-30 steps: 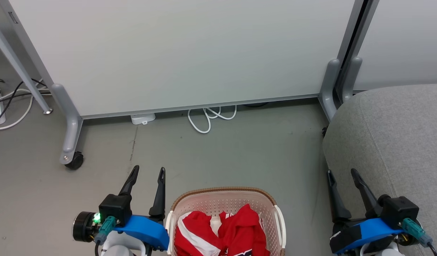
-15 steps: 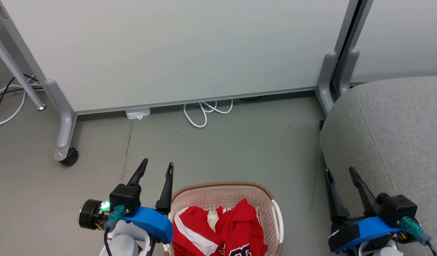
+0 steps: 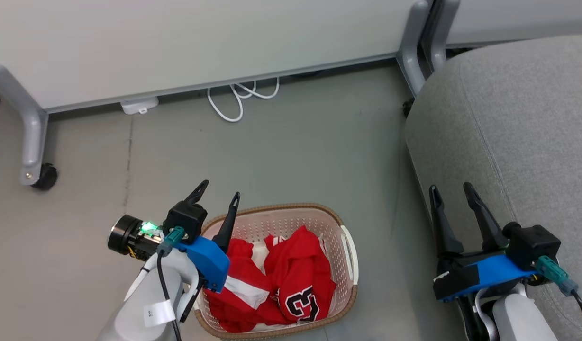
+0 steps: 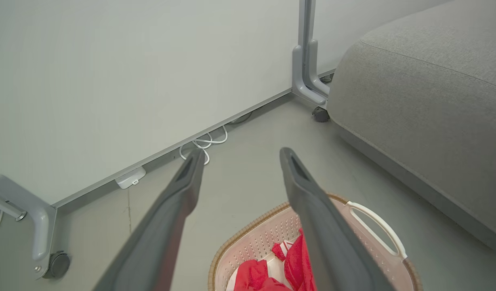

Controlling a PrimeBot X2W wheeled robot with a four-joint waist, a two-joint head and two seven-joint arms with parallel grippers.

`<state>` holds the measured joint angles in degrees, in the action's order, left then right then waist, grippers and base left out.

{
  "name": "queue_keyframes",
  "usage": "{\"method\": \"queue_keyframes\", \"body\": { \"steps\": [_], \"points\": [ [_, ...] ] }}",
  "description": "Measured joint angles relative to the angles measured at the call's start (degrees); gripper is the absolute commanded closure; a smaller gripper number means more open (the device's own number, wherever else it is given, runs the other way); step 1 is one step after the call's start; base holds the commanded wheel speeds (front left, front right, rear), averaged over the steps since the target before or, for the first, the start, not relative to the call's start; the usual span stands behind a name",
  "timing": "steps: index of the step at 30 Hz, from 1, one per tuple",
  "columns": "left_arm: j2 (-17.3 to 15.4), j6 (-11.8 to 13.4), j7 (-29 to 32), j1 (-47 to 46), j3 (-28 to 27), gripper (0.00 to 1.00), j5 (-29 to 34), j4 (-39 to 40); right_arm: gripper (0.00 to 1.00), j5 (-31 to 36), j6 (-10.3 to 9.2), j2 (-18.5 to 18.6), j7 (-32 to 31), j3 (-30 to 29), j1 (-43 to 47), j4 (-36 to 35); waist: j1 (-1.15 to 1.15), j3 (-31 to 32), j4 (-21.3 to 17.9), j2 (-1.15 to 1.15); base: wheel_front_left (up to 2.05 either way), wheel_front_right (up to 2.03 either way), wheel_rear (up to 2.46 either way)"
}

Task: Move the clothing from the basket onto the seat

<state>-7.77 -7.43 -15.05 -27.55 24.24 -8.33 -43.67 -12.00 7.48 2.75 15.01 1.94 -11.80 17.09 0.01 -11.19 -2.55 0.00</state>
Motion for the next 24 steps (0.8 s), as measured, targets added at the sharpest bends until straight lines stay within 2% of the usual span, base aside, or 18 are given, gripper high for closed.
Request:
{"method": "queue_keyframes", "body": {
  "steps": [2,15,24],
  "points": [
    [-0.5,0.0,0.0,-1.1,1.1,0.00,-0.4,-1.2,0.00,-0.2,0.00,0.0,0.0,0.1,-0.5,-0.1,0.00,-0.9,-0.4,0.00,0.00,0.00,0.00],
    [-3.5,0.0,0.2,-13.2,19.0,0.00,-6.9,-15.9,0.00,-2.1,0.00,0.0,0.0,1.9,-6.6,-1.7,0.01,-13.3,-5.7,0.00,0.00,0.00,0.00],
    [-5.1,0.0,5.0,-18.1,32.6,0.00,-11.6,-20.8,0.00,-2.3,0.00,0.0,0.0,2.4,-9.5,-2.8,0.00,-20.2,-7.7,0.00,0.00,0.00,0.00]
  ]
}}
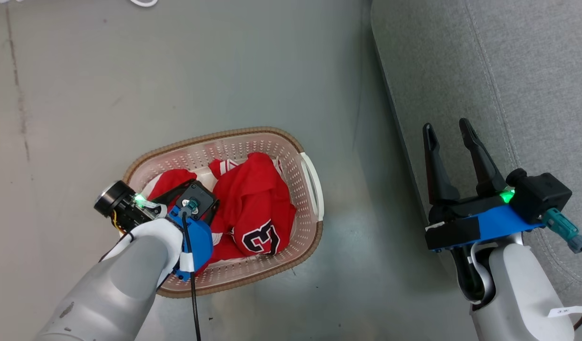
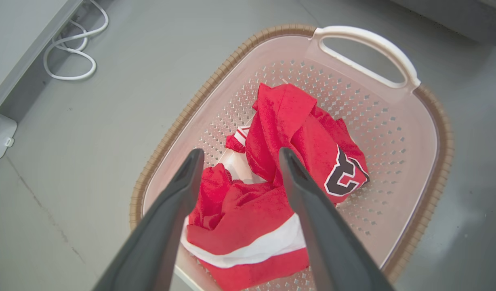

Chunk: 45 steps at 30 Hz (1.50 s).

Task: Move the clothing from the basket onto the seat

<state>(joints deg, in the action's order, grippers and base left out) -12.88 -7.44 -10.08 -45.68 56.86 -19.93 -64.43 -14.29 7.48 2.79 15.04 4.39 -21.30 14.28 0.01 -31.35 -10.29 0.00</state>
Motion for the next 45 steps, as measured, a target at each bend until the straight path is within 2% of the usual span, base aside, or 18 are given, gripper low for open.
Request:
{"method": "queue_keyframes", "body": {
  "steps": [7,11,23,35,36,37,45],
  "points": [
    [-3.0,0.0,5.5,-3.2,12.1,0.00,-3.5,0.4,0.00,-0.7,0.00,0.0,0.0,0.8,-1.7,-0.5,0.00,-4.5,-1.3,0.00,0.00,0.00,0.00],
    [-5.3,0.0,9.3,-5.3,15.9,0.00,-4.2,1.7,0.00,-1.0,0.00,0.0,0.0,0.9,-2.4,-0.8,0.00,-7.1,-2.1,0.00,0.00,0.00,0.00],
    [-10.9,0.0,23.8,-6.7,16.5,0.00,3.5,7.8,0.00,-2.7,0.00,0.0,0.0,2.3,-5.0,-2.5,0.00,-14.5,-4.6,0.00,0.00,0.00,0.00],
    [-12.4,0.0,29.5,-9.3,16.5,0.00,7.4,8.8,0.00,-4.1,0.00,0.0,0.0,2.9,-6.5,-4.1,0.00,-20.7,-5.8,0.00,0.00,0.00,0.00],
    [-12.5,0.0,29.8,-9.4,16.5,0.40,7.7,8.8,0.00,-4.2,0.00,0.0,0.0,2.9,-6.5,-4.1,0.00,-20.9,-5.9,0.00,0.00,0.00,0.00],
    [-12.6,0.0,29.9,-9.6,16.5,1.00,8.2,8.8,0.00,-4.3,0.00,0.0,0.0,2.9,-6.5,-4.2,0.00,-21.1,-6.0,0.00,0.00,0.00,0.00],
    [-12.9,0.0,30.4,-9.7,16.5,1.00,8.2,8.8,0.00,-4.5,0.00,0.0,0.0,2.8,-6.5,-4.0,0.00,-21.0,-6.3,0.00,0.00,0.00,0.00]
  ]
}}
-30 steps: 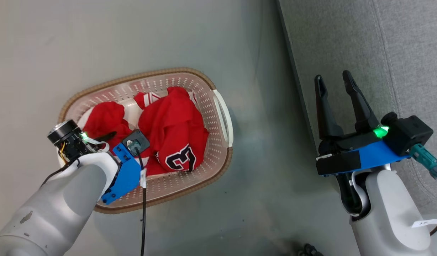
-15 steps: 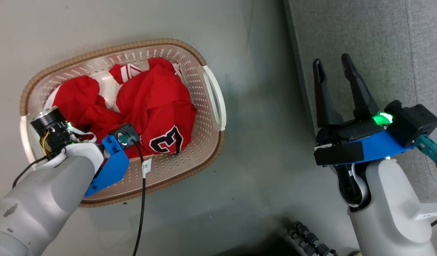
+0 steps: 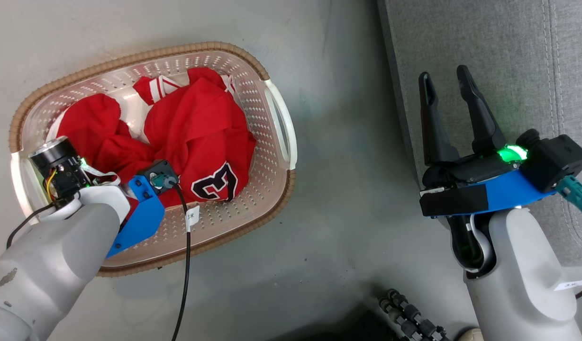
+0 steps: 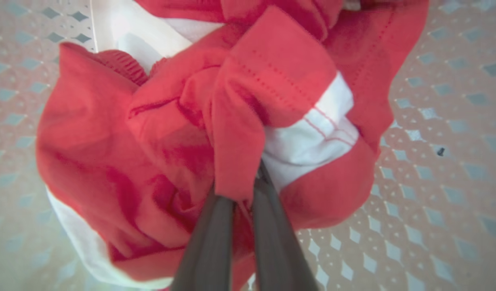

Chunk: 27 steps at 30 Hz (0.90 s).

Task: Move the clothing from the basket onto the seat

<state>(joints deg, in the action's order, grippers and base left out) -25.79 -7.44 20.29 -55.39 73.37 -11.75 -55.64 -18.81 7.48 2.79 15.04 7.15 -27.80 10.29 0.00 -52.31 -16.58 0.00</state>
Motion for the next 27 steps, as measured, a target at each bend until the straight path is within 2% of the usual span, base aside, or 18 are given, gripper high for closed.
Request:
{"method": "queue_keyframes", "body": {
  "steps": [10,19,27],
  "points": [
    [3.0,0.0,-4.7,0.2,0.0,1.00,-2.9,1.1,0.00,1.6,0.00,0.0,0.0,-1.7,0.1,1.3,0.00,3.6,2.3,0.00,0.00,0.00,0.00],
    [7.0,0.0,-13.0,1.2,0.0,1.00,-5.6,1.6,0.00,4.4,0.00,0.0,0.0,-3.3,1.7,2.8,-0.01,9.8,5.8,0.00,0.00,0.00,0.00],
    [9.6,0.0,-20.6,1.3,0.0,1.00,-11.1,0.7,0.00,6.8,0.00,0.0,0.0,-4.9,4.1,4.3,0.00,16.2,9.5,0.00,0.00,0.00,0.00]
  ]
}}
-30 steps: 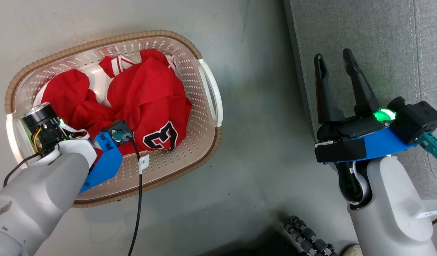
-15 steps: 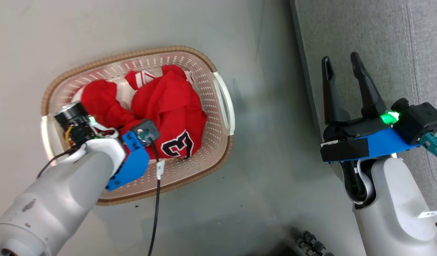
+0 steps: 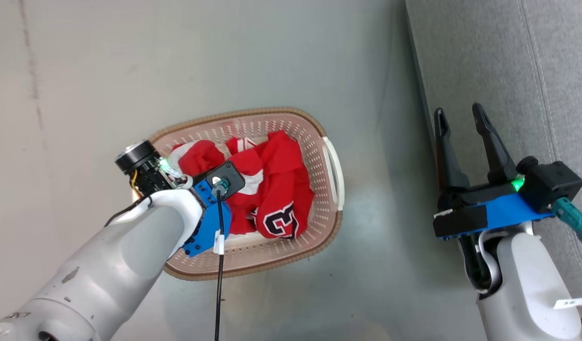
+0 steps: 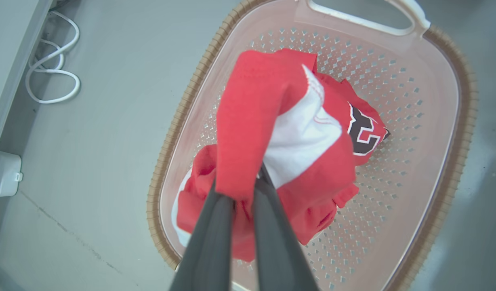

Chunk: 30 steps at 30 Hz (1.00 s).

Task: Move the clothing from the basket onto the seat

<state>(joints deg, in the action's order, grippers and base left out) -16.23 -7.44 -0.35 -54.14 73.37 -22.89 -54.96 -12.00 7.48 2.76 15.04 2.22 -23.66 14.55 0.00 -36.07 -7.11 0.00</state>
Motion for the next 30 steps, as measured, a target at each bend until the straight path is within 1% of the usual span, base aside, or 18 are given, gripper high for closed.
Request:
{"method": "queue_keyframes", "body": {
  "steps": [4,8,10,14,20,22,24,27,30],
  "points": [
    [1.5,0.0,-3.4,0.0,0.0,1.00,-3.0,-0.3,0.00,0.9,0.01,0.0,0.0,-0.5,1.9,0.6,0.00,3.4,1.8,0.00,0.00,0.00,0.00],
    [2.7,0.0,-6.5,0.0,0.0,1.00,-4.1,-0.5,0.00,1.5,0.00,0.0,0.0,-0.8,3.2,1.3,0.00,6.8,3.3,0.00,0.00,0.00,0.00],
    [3.2,0.0,-8.8,-0.2,0.0,1.00,-6.6,-0.6,0.00,1.5,0.00,0.0,0.0,-1.1,4.1,1.5,0.00,8.5,4.0,0.00,0.00,0.00,0.00],
    [3.8,0.0,-12.0,-1.4,0.0,1.00,-10.3,-0.9,0.00,1.5,0.00,0.0,0.0,-1.5,5.5,2.0,-0.01,12.0,5.1,0.00,0.00,0.00,0.00],
    [3.9,0.0,-14.3,-2.9,-0.9,1.00,-13.7,-0.3,0.00,1.3,0.00,0.0,0.0,-1.6,7.8,2.8,-0.01,16.9,6.1,0.00,0.00,0.00,0.00],
    [3.9,0.0,-14.5,-3.0,-2.4,1.00,-14.3,0.5,0.00,1.2,0.00,0.0,0.0,-1.7,8.4,2.9,-0.01,18.4,6.2,0.00,0.00,0.00,0.00],
    [3.6,0.1,-14.6,-3.0,-5.2,1.00,-14.4,3.3,0.00,0.8,0.00,0.0,0.0,-1.8,9.3,3.0,-0.01,19.8,6.3,0.00,0.00,0.00,0.00],
    [3.0,1.2,-14.6,-2.5,-9.4,1.00,-13.5,8.3,0.00,0.7,0.00,0.0,0.0,-2.1,10.5,3.1,-0.01,21.6,6.5,0.00,0.00,0.00,0.00],
    [2.0,2.4,-14.6,-0.2,-13.0,1.00,-11.8,12.5,0.00,0.6,0.00,0.0,0.0,-2.2,11.7,3.4,-0.01,23.3,6.7,0.00,0.00,0.00,0.00]
  ]
}}
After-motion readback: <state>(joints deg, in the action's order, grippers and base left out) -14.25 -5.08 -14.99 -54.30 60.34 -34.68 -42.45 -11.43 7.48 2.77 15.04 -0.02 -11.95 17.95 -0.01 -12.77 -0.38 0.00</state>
